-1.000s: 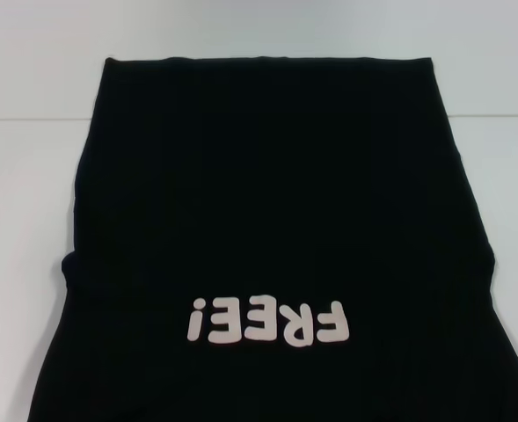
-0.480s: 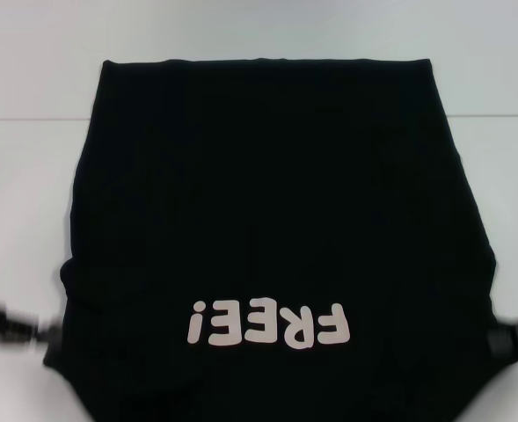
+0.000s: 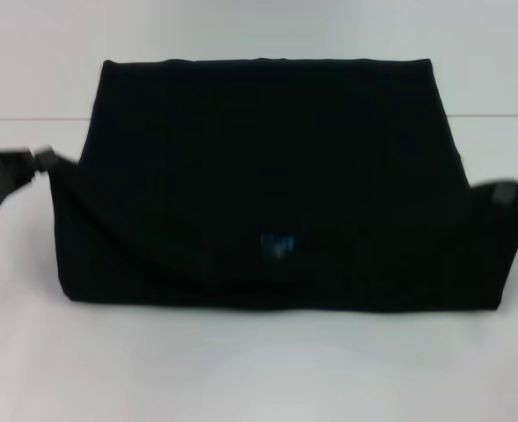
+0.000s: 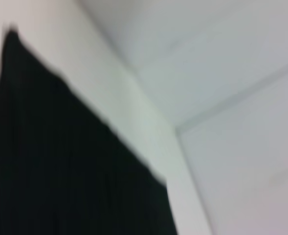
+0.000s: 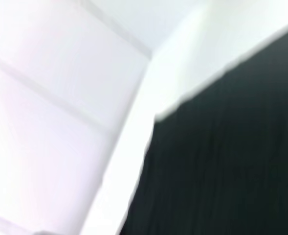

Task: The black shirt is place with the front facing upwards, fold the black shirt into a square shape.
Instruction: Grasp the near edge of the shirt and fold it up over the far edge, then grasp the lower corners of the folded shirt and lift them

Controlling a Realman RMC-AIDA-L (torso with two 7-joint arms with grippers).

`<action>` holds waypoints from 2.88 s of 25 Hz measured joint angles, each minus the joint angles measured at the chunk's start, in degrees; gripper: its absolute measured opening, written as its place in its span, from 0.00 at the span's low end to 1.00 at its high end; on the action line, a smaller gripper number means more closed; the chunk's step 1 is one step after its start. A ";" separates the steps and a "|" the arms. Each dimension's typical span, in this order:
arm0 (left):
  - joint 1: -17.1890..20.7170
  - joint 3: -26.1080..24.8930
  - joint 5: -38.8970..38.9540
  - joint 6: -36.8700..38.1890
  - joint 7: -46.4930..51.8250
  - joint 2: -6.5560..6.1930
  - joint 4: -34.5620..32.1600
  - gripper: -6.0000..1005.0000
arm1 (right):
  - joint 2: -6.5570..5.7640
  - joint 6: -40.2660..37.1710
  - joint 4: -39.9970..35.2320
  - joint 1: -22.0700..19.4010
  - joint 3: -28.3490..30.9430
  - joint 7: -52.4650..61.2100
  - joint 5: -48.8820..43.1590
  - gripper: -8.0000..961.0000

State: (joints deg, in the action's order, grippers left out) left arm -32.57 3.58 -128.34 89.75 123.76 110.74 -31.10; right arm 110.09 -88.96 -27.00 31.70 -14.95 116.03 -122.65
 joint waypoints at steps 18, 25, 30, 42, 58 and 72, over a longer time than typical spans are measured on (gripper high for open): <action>-3.75 1.58 18.29 -24.85 -19.75 7.09 6.31 0.04 | 7.85 24.97 4.41 3.06 -0.56 -19.75 17.68 0.06; -6.96 1.75 19.20 -33.17 -26.21 9.20 6.74 0.04 | 9.42 32.13 5.56 6.37 -0.89 -24.75 17.76 0.05; -8.01 2.30 20.04 -36.68 -27.91 9.54 7.04 0.04 | 9.55 34.54 6.35 7.28 -1.19 -26.03 17.83 0.06; -7.81 3.25 20.31 -40.74 -28.81 10.81 7.54 0.05 | 9.47 36.11 7.07 6.31 -2.96 -25.47 17.90 0.07; 1.43 6.35 15.76 -17.34 -13.08 8.81 0.23 0.65 | 6.58 18.49 6.38 -1.90 -3.39 -23.01 21.79 0.65; 1.25 7.12 -11.69 -8.96 -1.39 6.05 -10.83 0.72 | 3.44 3.78 2.05 -2.40 -11.72 -22.28 6.87 0.99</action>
State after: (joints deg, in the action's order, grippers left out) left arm -31.31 10.70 -140.03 80.78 122.37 116.79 -41.93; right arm 113.53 -85.18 -24.95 29.30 -26.67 93.75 -115.77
